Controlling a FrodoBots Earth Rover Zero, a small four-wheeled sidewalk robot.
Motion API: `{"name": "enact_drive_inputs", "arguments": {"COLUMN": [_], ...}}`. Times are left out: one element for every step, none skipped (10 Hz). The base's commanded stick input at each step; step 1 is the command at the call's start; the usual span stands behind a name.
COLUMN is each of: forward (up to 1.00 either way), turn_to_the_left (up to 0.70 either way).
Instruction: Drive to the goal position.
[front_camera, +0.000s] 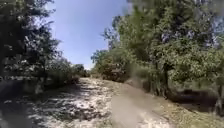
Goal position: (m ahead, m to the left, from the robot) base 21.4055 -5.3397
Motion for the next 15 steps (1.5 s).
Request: {"name": "enact_drive_inputs", "arguments": {"forward": [0.45,0.45,0.45,0.45,0.45,0.45,0.45,0.45,0.45,0.45,0.45,0.45,0.45,0.45,0.45], "turn_to_the_left": [0.27,0.22,0.02,0.02,0.02,0.08,0.27,0.25,0.15,0.06,0.02,0.02,0.1,0.27,0.27]}}
